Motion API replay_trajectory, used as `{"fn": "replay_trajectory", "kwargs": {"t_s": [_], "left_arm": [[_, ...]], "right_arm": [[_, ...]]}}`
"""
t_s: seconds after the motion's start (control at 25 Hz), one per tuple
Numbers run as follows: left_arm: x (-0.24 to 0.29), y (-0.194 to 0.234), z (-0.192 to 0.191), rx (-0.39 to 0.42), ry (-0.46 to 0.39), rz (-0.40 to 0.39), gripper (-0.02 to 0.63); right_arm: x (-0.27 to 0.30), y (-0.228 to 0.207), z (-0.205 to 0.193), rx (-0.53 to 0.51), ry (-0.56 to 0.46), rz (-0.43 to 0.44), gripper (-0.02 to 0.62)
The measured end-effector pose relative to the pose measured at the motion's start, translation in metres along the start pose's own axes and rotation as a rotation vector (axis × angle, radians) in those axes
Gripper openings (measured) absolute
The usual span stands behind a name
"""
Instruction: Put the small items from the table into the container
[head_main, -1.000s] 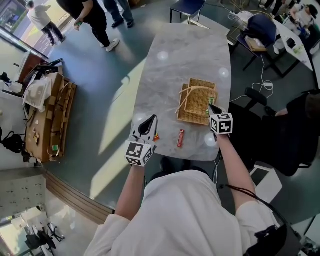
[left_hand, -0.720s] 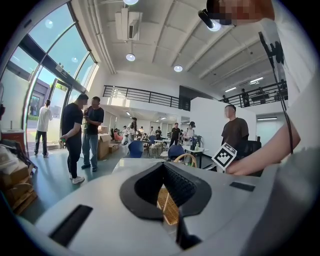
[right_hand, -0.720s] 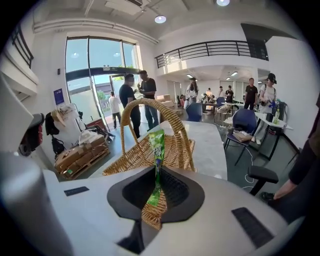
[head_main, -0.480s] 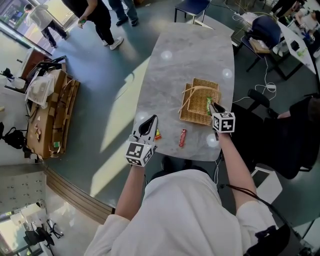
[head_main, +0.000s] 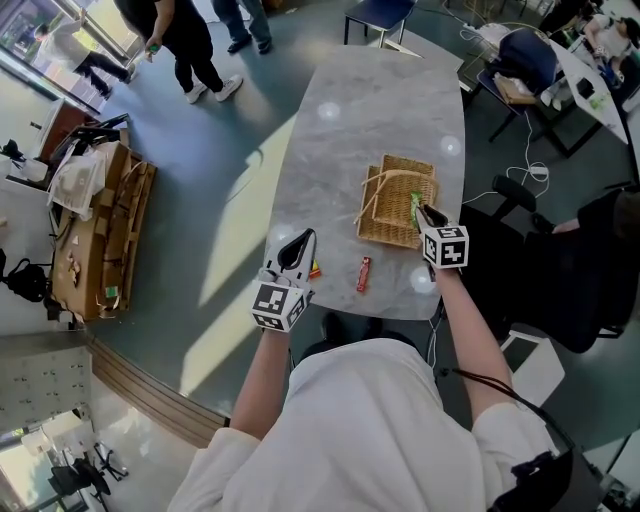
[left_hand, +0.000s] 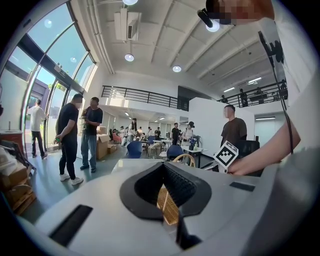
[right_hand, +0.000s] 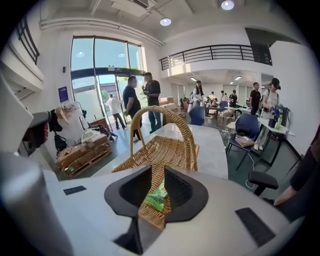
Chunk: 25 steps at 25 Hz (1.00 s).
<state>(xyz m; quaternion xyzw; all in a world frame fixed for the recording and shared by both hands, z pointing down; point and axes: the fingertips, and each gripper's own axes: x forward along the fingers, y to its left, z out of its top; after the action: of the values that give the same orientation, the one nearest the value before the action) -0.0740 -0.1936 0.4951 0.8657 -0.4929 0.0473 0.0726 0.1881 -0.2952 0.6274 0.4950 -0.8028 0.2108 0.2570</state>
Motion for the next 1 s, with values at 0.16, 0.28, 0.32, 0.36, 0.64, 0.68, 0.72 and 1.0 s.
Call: {"fn": "replay_trajectory", "kwargs": {"t_s": [0.16, 0.28, 0.32, 0.36, 0.64, 0.68, 0.72, 1.0], "left_arm": [[-0.002, -0.007, 0.001, 0.021, 0.006, -0.015, 0.006], [-0.002, -0.013, 0.001, 0.03, 0.005, -0.024, 0.006], [-0.003, -0.014, 0.002, 0.028, -0.003, -0.025, 0.006], [-0.004, -0.015, 0.003, 0.022, -0.014, -0.025, 0.006], [-0.011, -0.023, 0.006, 0.008, -0.036, -0.003, 0.008], [-0.012, -0.025, 0.006, 0.008, -0.037, 0.0, 0.008], [-0.013, -0.027, 0.006, 0.008, -0.038, 0.003, 0.006], [-0.027, -0.034, -0.001, -0.001, -0.024, 0.019, 0.008]], "right_arm": [[-0.007, 0.005, 0.003, -0.012, -0.02, 0.01, 0.075], [-0.012, 0.007, 0.004, -0.015, -0.032, 0.015, 0.075], [-0.014, 0.007, 0.005, -0.016, -0.035, 0.016, 0.075], [-0.016, 0.008, 0.005, -0.017, -0.038, 0.019, 0.075], [-0.028, 0.017, 0.006, -0.035, -0.053, 0.048, 0.075], [-0.03, 0.018, 0.005, -0.038, -0.054, 0.053, 0.075], [-0.031, 0.02, 0.004, -0.042, -0.053, 0.059, 0.075], [-0.035, 0.044, 0.0, -0.066, -0.049, 0.113, 0.075]]}}
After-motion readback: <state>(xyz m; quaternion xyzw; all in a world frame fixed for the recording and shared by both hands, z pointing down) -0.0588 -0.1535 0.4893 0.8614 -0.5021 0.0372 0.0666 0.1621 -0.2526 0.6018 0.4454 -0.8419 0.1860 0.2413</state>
